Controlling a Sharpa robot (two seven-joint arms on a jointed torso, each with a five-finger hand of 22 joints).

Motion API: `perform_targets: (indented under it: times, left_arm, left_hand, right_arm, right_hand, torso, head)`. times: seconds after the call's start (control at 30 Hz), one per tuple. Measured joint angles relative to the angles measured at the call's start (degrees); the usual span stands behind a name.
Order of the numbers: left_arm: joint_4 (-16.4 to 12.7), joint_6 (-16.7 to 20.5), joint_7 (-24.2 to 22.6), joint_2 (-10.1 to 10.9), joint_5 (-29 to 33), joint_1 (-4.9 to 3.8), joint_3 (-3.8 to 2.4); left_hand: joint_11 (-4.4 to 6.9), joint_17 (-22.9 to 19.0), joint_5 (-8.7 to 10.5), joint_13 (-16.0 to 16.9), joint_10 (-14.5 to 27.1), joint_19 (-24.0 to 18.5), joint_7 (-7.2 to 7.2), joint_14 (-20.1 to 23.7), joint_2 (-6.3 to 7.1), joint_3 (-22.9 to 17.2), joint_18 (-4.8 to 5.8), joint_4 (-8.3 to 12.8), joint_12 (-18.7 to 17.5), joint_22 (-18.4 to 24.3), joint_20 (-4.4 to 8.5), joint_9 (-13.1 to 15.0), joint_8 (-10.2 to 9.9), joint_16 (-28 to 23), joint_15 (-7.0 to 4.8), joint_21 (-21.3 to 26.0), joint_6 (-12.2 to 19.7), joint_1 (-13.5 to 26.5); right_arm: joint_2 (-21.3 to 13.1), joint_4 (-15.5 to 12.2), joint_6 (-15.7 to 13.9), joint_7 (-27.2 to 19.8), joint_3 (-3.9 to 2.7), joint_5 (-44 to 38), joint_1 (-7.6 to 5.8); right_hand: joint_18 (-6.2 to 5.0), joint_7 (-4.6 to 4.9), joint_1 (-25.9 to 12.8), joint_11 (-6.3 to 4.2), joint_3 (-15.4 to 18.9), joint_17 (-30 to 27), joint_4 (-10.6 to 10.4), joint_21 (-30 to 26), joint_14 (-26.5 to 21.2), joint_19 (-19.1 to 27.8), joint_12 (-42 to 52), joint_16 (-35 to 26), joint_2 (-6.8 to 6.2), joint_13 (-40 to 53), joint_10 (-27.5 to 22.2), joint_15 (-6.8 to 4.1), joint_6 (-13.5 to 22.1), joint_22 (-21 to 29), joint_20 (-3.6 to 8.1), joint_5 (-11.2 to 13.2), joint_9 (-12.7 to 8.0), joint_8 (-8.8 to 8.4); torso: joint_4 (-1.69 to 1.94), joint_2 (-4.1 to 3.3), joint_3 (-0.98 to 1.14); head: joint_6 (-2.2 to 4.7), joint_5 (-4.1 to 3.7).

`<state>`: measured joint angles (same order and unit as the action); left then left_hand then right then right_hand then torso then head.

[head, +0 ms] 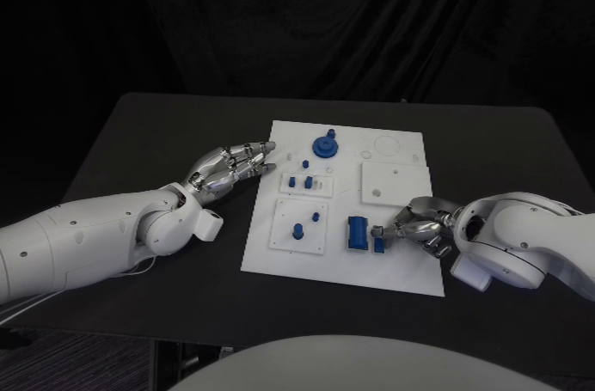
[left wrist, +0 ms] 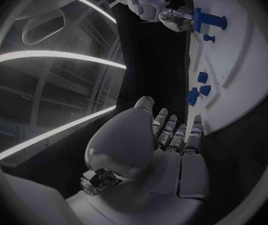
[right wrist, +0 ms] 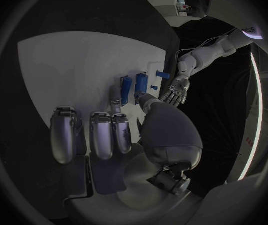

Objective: Assemble the parts on the task board

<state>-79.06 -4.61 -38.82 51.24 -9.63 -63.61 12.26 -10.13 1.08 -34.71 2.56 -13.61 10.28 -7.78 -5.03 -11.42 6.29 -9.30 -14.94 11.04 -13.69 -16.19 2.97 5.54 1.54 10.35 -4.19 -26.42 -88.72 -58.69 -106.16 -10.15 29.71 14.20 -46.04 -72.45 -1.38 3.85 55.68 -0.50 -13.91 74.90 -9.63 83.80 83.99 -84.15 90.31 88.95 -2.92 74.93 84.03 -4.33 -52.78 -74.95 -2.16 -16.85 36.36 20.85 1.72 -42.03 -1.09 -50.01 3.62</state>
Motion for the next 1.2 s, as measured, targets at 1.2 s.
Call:
perform_targets:
  times: [1.2]
  left_arm:
    - [-0.04, -0.13, 0.04, 0.26, 0.0, 0.09, 0.0]
  left_hand:
    - [0.0, -0.01, 0.0, 0.0, 0.0, 0.22, 0.0, 0.0, 0.0, 0.0, 0.0, 0.0, 0.0, 0.0, -0.22, 0.0, 0.0, 0.0, -0.01, 0.0, 0.0, 0.0]
  right_arm:
    - [-4.19, -3.92, 2.25, -4.01, 0.01, -15.43, 0.87]
  right_hand:
    - [0.01, -3.75, 8.65, -2.48, 10.12, 0.0, -2.9, 0.0, -0.04, 0.09, 0.0, 0.0, -0.92, 0.0, 0.01, -1.72, 6.9, 0.02, 1.76, 3.35, 22.1, 28.92]
  torso:
    - [-0.06, 0.01, 0.02]
  head:
    - [0.0, 0.33]
